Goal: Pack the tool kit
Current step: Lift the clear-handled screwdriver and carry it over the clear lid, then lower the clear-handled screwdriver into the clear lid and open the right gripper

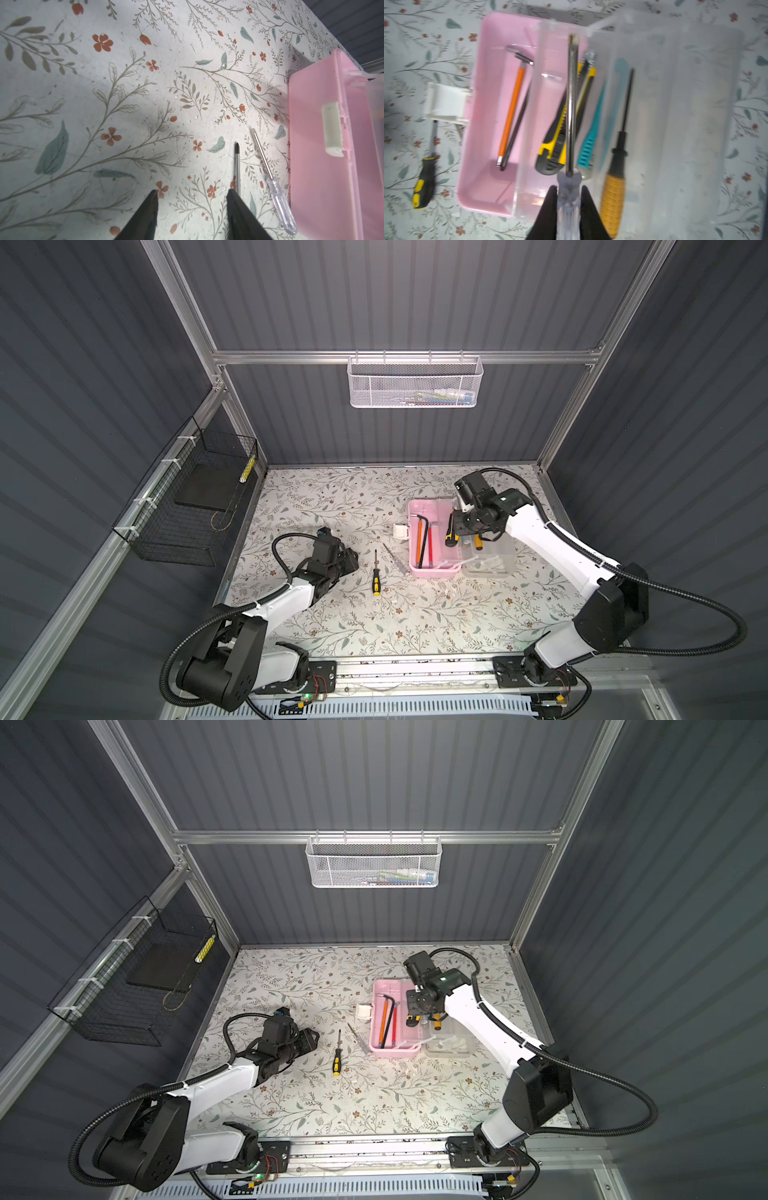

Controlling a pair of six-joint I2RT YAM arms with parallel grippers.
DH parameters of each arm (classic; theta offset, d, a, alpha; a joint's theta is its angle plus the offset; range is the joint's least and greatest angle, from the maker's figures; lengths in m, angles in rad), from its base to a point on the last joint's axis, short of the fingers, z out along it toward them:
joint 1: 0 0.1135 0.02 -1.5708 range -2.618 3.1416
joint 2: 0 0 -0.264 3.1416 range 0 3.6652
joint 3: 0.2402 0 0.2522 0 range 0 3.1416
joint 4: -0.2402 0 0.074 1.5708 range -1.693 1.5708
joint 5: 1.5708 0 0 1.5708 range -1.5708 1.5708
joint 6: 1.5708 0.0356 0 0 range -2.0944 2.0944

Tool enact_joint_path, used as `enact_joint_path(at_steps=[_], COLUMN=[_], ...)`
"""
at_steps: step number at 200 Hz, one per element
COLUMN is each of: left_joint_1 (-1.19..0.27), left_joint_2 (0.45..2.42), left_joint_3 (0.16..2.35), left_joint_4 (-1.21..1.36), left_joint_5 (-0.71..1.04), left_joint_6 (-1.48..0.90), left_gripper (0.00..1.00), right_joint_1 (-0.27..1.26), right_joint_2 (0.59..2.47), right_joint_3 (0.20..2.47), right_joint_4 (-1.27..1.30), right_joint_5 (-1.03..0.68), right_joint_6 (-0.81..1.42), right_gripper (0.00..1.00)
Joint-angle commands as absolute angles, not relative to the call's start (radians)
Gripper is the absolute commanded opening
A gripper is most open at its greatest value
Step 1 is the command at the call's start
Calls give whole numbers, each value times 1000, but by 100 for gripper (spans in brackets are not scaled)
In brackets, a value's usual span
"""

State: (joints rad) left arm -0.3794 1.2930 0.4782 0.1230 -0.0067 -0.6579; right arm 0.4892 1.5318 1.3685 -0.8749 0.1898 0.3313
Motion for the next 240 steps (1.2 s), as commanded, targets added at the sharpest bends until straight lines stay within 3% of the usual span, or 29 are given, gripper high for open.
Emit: enact_joint_path(at_steps=[1,109,136,149,185,240], left_joint_1=[-374,-374,-374,-374,-374,-374], left_joint_2=[1315,1368,1383,1384,1380,1387], left_joint_3=[513,563,576,581,589,597], left_joint_4=[138,120,117,114,108,104], left_joint_5=[-5,22,34,34,32,41], left_joint_6=[-638,-629,-629,-631,-634,-634], left_gripper=[54,54,54,54,55,55], right_joint_1=[446,364,350,349,348,351], right_joint_2=[1501,1483,1498,1506,1484,1452], right_joint_3=[1309,1224,1223,1227,1229,1274], right_joint_4=[-885,-835,-815,-817,-801,-814], right_joint_5=[208,246,218,217,202,160], right_joint_6=[322,324,319,321,322,315], right_gripper=[0,0,12,23,35,37])
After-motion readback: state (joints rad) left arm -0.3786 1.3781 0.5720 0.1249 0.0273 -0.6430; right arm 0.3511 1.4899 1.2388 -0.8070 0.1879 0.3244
